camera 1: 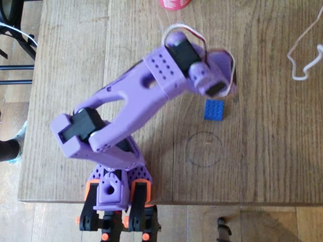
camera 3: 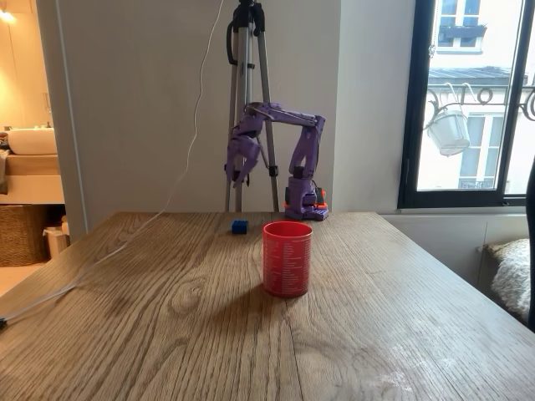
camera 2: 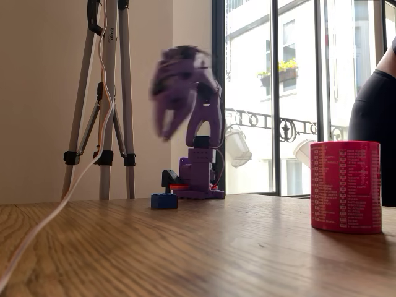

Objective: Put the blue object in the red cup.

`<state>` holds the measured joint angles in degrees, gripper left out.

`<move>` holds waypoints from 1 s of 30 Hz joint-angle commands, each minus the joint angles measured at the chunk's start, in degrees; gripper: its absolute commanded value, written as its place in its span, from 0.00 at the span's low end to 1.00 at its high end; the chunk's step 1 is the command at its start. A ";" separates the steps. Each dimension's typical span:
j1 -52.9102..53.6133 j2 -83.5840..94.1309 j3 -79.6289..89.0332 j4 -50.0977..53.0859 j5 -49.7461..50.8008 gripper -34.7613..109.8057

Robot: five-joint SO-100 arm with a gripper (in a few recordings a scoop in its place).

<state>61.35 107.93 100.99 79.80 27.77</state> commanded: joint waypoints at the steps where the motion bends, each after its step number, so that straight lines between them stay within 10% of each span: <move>1: 1.67 3.87 -2.72 7.03 5.01 0.25; 11: -15.64 7.73 10.90 -2.72 6.42 0.25; 30: -10.28 -5.62 10.81 -11.25 3.08 0.25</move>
<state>50.27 101.87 112.68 68.29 30.41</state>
